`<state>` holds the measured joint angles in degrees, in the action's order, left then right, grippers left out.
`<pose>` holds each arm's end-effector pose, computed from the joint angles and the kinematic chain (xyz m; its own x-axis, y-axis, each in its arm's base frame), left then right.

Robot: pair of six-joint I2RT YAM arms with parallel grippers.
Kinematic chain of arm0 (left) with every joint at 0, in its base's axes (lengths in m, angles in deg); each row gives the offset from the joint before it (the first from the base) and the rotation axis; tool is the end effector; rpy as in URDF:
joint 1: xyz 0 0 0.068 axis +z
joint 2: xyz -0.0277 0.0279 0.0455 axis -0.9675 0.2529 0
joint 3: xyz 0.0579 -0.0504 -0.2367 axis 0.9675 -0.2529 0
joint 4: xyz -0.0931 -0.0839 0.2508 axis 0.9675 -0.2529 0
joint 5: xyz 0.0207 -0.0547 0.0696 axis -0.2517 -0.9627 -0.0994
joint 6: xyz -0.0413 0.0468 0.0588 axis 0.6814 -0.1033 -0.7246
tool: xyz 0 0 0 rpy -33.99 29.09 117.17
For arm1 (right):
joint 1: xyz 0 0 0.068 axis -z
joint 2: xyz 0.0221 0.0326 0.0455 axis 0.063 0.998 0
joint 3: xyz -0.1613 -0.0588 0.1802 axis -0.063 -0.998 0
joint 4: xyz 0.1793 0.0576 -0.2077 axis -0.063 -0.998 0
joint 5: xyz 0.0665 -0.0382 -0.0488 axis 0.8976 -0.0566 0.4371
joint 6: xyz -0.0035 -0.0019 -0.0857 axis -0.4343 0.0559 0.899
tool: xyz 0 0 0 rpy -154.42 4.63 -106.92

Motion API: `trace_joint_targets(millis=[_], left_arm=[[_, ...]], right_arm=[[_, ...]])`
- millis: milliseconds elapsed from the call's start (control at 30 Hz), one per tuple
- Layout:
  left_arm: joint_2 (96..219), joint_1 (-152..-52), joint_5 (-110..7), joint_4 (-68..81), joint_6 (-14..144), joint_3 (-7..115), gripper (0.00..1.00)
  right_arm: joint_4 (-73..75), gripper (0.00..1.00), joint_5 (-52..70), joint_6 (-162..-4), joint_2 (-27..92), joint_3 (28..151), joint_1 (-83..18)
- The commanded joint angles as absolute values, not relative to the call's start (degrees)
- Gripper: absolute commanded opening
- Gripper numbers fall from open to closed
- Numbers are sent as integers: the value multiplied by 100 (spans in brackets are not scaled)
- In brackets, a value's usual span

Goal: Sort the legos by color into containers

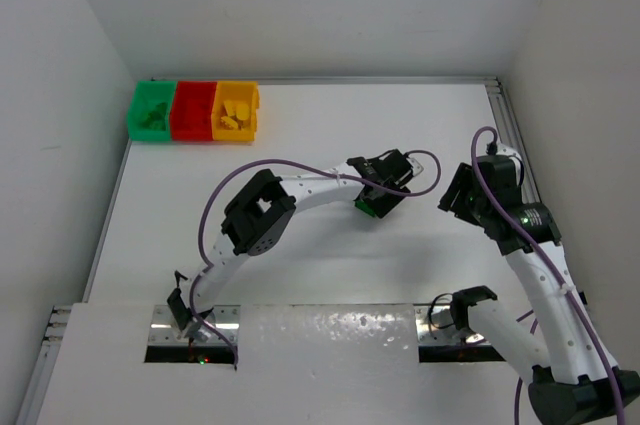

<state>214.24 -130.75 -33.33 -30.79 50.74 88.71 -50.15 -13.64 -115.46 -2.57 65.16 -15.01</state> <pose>0.3056 -0.4199 0.1001 -0.4623 0.7431 -0.4839 0.7828 0.5983 0.1709 0.2143 0.0228 0.2634 -0.5574 0.5129 -0.6529 0.4417 0.8490 0.2898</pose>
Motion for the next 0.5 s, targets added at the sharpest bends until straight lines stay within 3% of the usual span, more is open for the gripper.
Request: trace_joint_targets(millis=[0,67,167,233,267,333,467], left_arm=[[21258,-13055,-3378,-3200,5218,8796,58],[21205,-13055,-3386,-3253,5219,8796,58],[21222,-13055,-3343,-3174,5166,8788,49],[21275,-13046,-3316,-3147,5104,8857,38],[21336,-13046,-3316,-3182,5078,8884,24],[21328,-13046,-3333,-3252,5087,8911,8],[21205,-13046,-3421,-3262,5052,8805,0]], right_arm=[[-5053,59,-1533,-11487,-274,6722,-1530],[-5053,59,-1516,-11504,-282,6704,-1530],[-5035,59,-1489,-11522,-274,6687,-1530],[-5026,59,-1481,-11530,-265,6695,-1530],[-5026,59,-1481,-11531,-265,6739,-1530],[-5070,59,-1507,-11504,-265,6792,-1530],[-5132,59,-1568,-11478,-300,6828,-1530]])
